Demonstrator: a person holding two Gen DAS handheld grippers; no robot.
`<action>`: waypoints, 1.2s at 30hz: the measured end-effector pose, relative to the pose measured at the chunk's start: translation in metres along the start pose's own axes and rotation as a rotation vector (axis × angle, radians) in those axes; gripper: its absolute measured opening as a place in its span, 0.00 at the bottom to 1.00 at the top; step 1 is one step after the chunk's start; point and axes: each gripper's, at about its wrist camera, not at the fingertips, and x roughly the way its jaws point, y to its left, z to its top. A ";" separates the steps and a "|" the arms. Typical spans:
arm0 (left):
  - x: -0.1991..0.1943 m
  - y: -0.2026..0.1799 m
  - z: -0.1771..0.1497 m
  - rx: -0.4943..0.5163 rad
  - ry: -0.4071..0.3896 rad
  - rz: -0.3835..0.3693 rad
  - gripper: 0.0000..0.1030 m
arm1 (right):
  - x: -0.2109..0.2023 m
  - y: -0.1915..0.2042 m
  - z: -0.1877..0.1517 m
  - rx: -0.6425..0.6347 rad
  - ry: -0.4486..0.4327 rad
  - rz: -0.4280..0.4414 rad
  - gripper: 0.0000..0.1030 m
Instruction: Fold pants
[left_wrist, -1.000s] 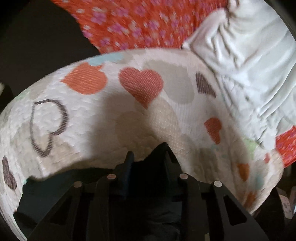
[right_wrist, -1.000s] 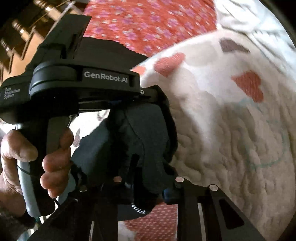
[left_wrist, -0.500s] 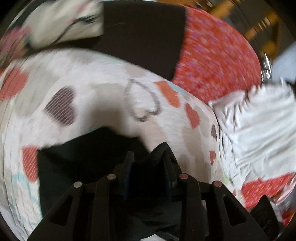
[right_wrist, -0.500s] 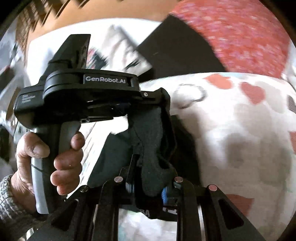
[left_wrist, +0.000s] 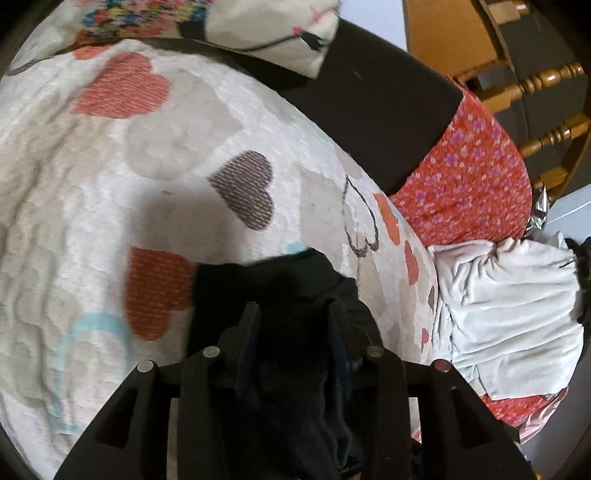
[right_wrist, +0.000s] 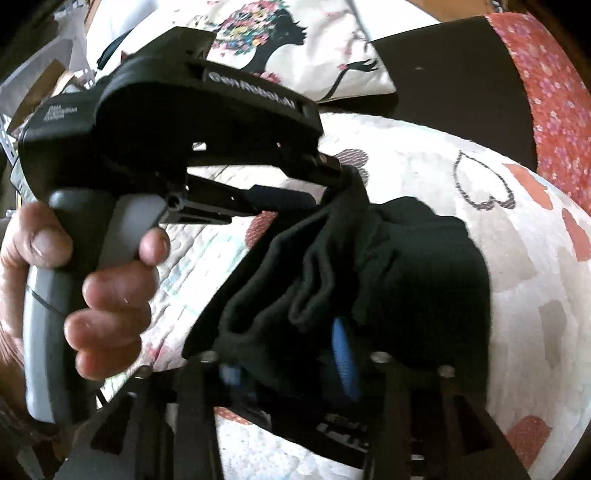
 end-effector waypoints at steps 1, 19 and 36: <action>-0.007 0.006 0.000 -0.009 -0.013 0.009 0.35 | 0.002 0.005 0.000 -0.017 0.002 -0.002 0.57; -0.061 -0.009 -0.023 0.017 -0.138 0.166 0.38 | -0.052 0.029 -0.015 -0.124 -0.077 -0.011 0.78; -0.005 0.035 -0.037 -0.175 -0.006 0.148 0.51 | -0.050 -0.063 -0.028 0.188 -0.008 0.009 0.78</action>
